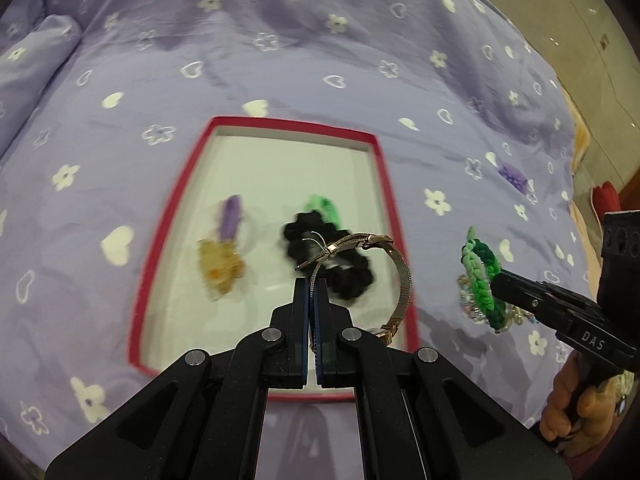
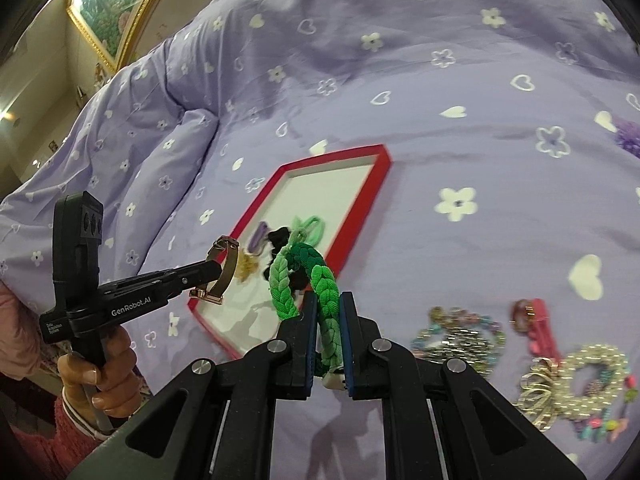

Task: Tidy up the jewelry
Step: 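Carry the watch and braided keychain into the tray and open both tools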

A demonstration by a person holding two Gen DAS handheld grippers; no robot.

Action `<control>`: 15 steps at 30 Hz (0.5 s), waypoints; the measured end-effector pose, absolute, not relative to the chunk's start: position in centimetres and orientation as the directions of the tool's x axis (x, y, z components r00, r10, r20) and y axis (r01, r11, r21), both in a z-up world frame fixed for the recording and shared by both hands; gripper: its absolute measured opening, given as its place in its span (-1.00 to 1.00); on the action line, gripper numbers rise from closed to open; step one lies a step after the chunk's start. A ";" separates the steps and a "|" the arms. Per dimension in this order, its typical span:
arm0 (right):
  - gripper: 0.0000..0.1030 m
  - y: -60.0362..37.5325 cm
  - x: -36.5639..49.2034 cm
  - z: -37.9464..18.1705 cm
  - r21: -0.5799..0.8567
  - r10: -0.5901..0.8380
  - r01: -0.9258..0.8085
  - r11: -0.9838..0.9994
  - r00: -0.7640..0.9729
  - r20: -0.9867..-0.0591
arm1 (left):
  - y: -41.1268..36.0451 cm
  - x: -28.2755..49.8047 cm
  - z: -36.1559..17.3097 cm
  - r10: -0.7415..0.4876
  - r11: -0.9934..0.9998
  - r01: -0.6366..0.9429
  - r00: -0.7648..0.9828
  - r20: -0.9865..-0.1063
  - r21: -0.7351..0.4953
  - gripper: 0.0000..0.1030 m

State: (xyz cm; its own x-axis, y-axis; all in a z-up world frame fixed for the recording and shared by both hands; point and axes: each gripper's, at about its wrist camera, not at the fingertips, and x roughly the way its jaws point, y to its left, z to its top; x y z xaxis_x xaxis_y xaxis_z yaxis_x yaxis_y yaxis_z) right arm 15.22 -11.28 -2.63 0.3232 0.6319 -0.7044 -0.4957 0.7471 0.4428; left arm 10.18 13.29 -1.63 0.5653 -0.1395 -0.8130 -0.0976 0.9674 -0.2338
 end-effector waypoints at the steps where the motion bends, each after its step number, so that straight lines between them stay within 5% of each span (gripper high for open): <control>1: -0.80 -10.8 15.1 -2.6 0.443 0.634 -0.501 0.744 0.318 -0.705 | 13.7 10.0 -1.7 -0.136 0.967 -0.104 0.565 -0.813 -0.234 -0.98; 15: -0.80 -5.1 14.7 -3.1 0.430 0.645 -0.552 0.714 0.281 -0.710 | 17.7 9.1 -3.7 -0.084 0.959 -0.186 0.541 -0.837 -0.216 -0.98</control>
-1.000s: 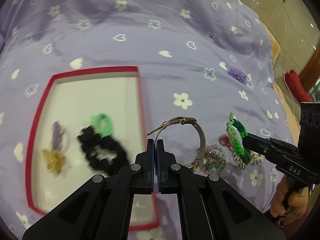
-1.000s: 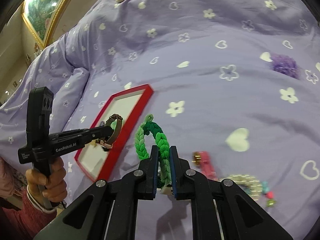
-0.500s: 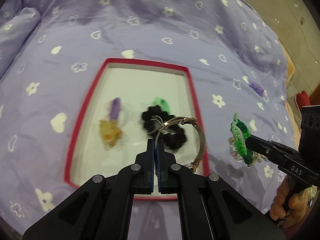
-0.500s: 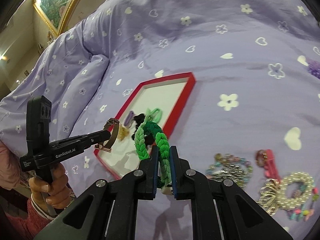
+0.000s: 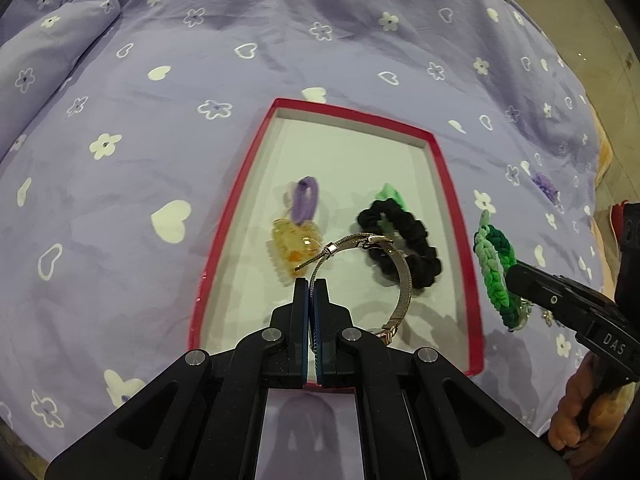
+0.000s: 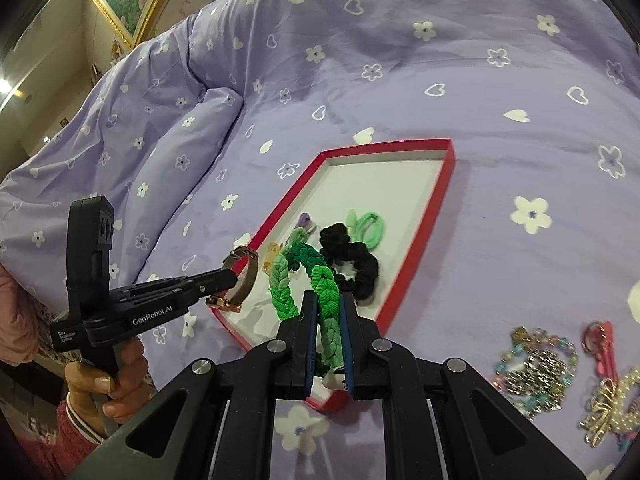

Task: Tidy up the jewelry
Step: 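Carry the watch and braided keychain into the tray and open both tools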

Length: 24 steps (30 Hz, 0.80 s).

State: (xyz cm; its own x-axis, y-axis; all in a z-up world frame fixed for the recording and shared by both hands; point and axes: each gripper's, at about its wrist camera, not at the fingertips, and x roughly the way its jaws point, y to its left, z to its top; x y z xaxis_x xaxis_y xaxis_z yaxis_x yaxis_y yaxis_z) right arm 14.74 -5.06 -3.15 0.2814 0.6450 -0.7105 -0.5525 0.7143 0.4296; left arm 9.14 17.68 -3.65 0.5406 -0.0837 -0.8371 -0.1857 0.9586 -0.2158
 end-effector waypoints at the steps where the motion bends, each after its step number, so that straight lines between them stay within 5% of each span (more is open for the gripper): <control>1: -0.80 -4.7 14.9 -3.3 0.427 0.643 -0.554 0.714 0.279 -0.713 | 17.9 9.2 -3.8 -0.082 0.958 -0.190 0.539 -0.839 -0.215 -0.98; 24: -0.78 -0.7 16.6 -7.9 0.351 0.550 -0.556 0.754 0.241 -0.799 | 19.2 9.9 -7.6 -0.019 0.971 -0.203 0.466 -0.884 -0.128 -0.97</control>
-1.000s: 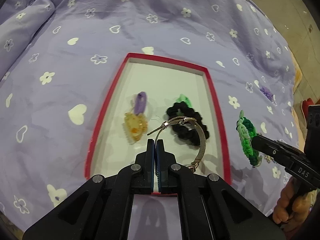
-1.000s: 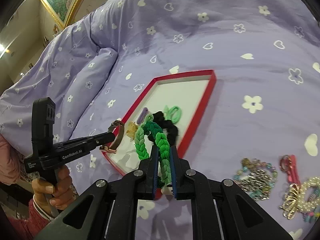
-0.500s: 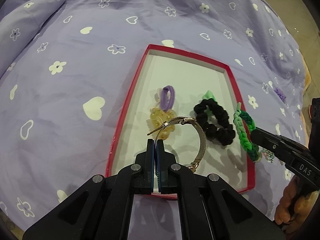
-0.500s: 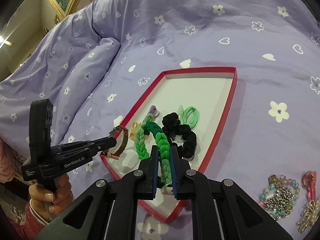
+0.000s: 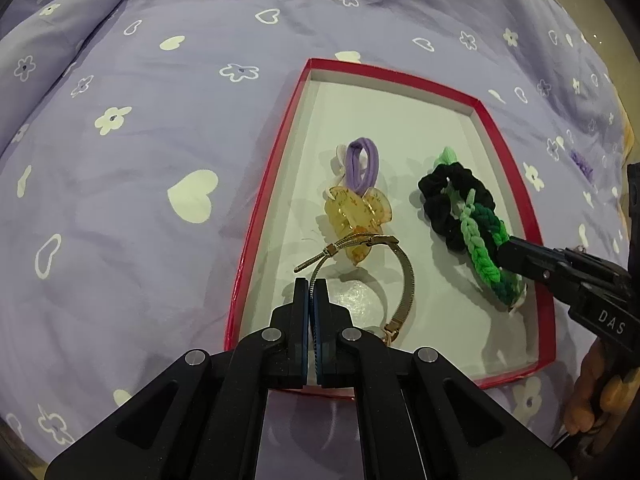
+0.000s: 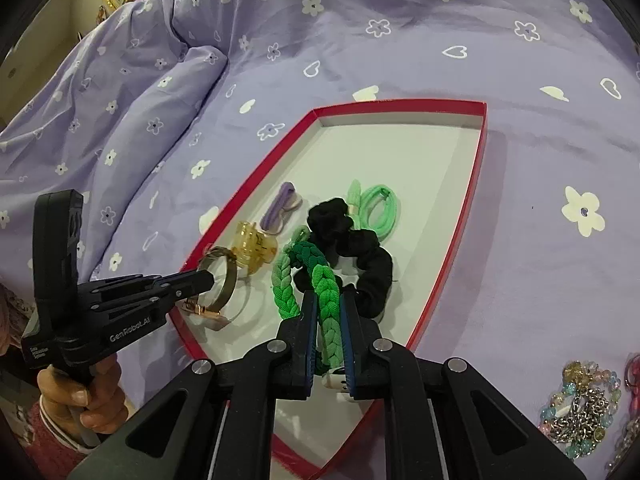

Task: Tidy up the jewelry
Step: 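Carry the watch and braided keychain into the tray and open both tools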

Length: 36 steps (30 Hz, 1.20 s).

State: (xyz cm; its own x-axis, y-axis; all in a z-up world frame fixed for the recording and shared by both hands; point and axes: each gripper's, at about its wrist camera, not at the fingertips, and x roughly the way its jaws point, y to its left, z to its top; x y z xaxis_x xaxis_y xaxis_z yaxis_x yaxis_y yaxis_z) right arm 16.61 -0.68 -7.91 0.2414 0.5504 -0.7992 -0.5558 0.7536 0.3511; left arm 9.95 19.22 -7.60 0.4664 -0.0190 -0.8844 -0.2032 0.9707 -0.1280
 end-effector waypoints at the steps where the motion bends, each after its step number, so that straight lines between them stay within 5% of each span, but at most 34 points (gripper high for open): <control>1: -0.78 -0.7 16.7 -8.0 0.353 0.552 -0.555 0.753 0.241 -0.799 | 19.3 10.0 -7.7 -0.018 0.971 -0.204 0.464 -0.886 -0.127 -0.97; 12: -0.71 -0.5 17.0 -8.0 0.354 0.557 -0.565 0.746 0.238 -0.796 | 19.1 10.5 -7.9 -0.006 0.971 -0.210 0.459 -0.888 -0.115 -0.94; 21: -0.40 -0.3 16.5 -7.6 0.353 0.562 -0.575 0.738 0.235 -0.793 | 19.2 10.4 -7.3 -0.014 0.969 -0.212 0.469 -0.883 -0.128 -0.76; 36: -0.35 -2.2 15.0 -5.1 0.370 0.594 -0.570 0.733 0.272 -0.758 | 18.7 9.0 -5.1 -0.008 0.964 -0.226 0.505 -0.863 -0.141 -0.42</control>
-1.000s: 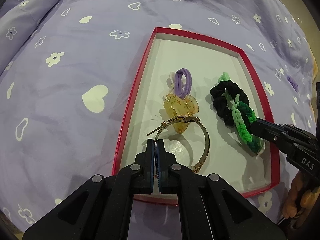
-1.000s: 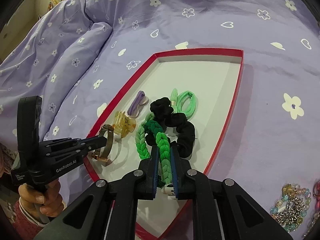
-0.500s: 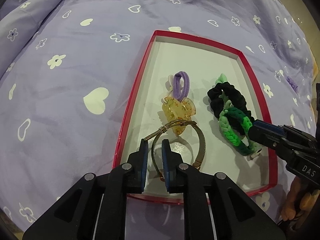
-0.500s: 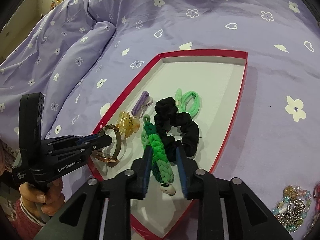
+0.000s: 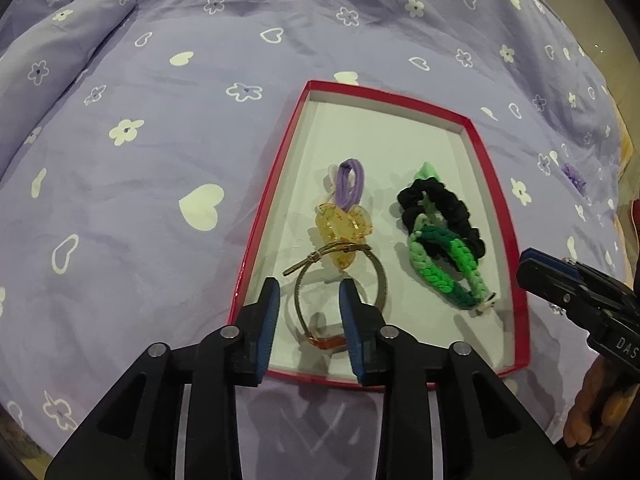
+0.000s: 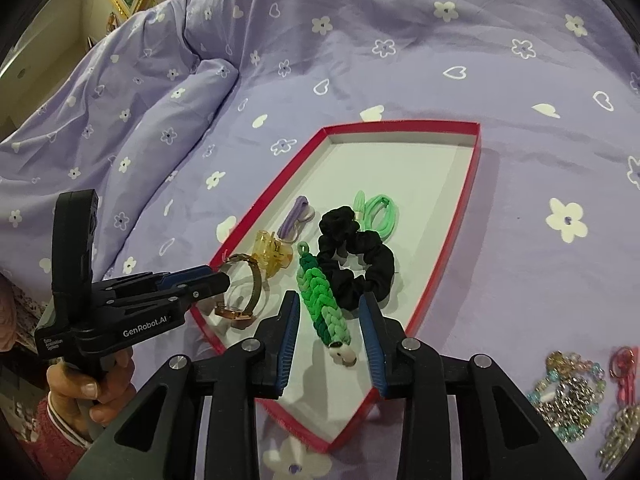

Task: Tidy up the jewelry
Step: 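Carry the watch and braided keychain into the tray and open both tools, then move both open tools over the jewelry still lying beside the tray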

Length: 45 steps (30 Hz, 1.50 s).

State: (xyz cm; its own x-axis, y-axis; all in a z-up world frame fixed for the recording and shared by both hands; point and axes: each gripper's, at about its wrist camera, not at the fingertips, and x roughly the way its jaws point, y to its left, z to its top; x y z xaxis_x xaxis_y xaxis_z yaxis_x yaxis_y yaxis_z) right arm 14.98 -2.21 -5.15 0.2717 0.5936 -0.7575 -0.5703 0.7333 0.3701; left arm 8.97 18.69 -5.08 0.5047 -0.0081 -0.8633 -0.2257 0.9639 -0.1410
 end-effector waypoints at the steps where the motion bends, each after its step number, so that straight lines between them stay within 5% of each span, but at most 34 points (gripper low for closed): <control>1: -0.34 -2.5 14.8 -5.0 0.372 0.595 -0.568 0.734 0.275 -0.755 | 18.5 8.8 -4.8 -0.011 0.964 -0.223 0.509 -0.861 -0.144 -0.41; 45: -0.09 -29.4 9.4 -3.8 0.358 0.384 -0.157 0.920 0.538 -0.750 | -0.9 10.3 -3.1 -0.240 0.971 0.130 0.460 -0.855 -0.202 -0.27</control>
State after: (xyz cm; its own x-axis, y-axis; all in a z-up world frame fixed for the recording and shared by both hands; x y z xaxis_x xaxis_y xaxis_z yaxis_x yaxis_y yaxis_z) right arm 9.39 -29.38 -3.79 0.5379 0.3843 -0.7503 -0.1575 0.9202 0.3584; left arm 10.32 -0.93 -3.07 0.4600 -0.2401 -0.8549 0.1305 0.9706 -0.2024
